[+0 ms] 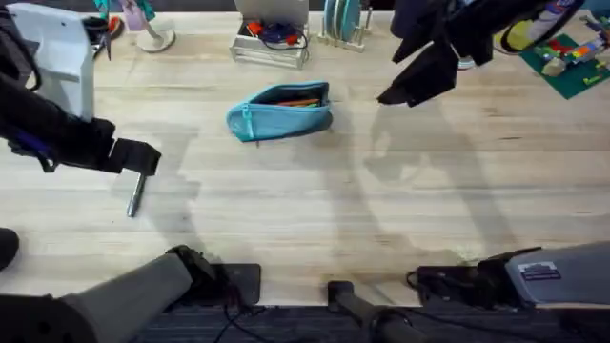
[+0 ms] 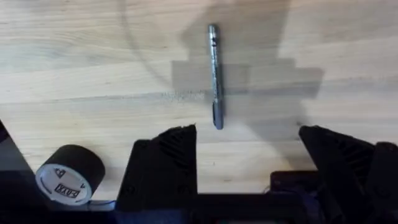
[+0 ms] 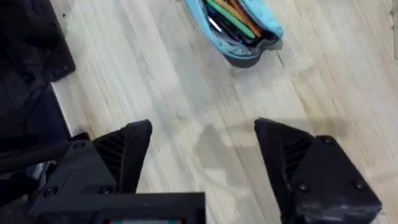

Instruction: Unzip the bag, pick up the pens from the table one at a time and place them inside, then zip the bag closed.

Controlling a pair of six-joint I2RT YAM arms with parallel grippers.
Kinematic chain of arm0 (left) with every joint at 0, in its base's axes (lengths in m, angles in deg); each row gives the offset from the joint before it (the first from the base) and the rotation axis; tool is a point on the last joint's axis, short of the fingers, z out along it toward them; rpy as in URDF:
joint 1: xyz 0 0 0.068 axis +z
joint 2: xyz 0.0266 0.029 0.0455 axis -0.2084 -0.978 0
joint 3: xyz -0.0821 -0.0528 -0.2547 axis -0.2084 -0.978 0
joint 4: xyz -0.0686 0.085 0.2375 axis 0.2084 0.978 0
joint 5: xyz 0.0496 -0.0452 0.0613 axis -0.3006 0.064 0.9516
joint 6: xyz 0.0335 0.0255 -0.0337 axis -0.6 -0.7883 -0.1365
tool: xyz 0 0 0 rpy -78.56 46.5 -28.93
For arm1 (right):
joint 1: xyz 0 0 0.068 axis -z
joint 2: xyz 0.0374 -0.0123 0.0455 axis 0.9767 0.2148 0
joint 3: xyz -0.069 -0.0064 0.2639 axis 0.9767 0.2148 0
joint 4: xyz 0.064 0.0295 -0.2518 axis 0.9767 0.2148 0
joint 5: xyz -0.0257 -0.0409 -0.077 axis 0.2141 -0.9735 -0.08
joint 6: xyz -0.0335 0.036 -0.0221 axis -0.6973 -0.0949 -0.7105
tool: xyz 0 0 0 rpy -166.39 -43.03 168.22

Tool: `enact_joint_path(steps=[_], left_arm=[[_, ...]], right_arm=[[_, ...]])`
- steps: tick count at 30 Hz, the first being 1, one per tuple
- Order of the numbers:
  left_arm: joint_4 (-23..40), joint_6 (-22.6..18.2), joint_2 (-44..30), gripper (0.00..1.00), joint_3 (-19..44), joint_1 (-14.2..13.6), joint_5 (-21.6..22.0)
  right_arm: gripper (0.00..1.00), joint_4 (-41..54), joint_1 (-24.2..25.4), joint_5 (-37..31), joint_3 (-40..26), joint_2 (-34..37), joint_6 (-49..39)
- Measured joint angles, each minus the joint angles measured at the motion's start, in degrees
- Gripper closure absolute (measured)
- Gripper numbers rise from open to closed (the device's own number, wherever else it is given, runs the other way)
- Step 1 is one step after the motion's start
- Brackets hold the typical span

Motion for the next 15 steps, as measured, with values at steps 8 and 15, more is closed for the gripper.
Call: enact_joint_path(steps=[8,15], left_arm=[[-1.70,-3.27,-1.21,0.003,-1.40,5.84,-5.36],[-4.80,-5.18,-5.76,0.006,-3.28,6.40,-6.61]], right_arm=[[0.004,0.02,0.00,-0.01,0.00,0.01,0.02],[0.004,0.02,0.00,-0.02,0.00,0.00,0.02]])
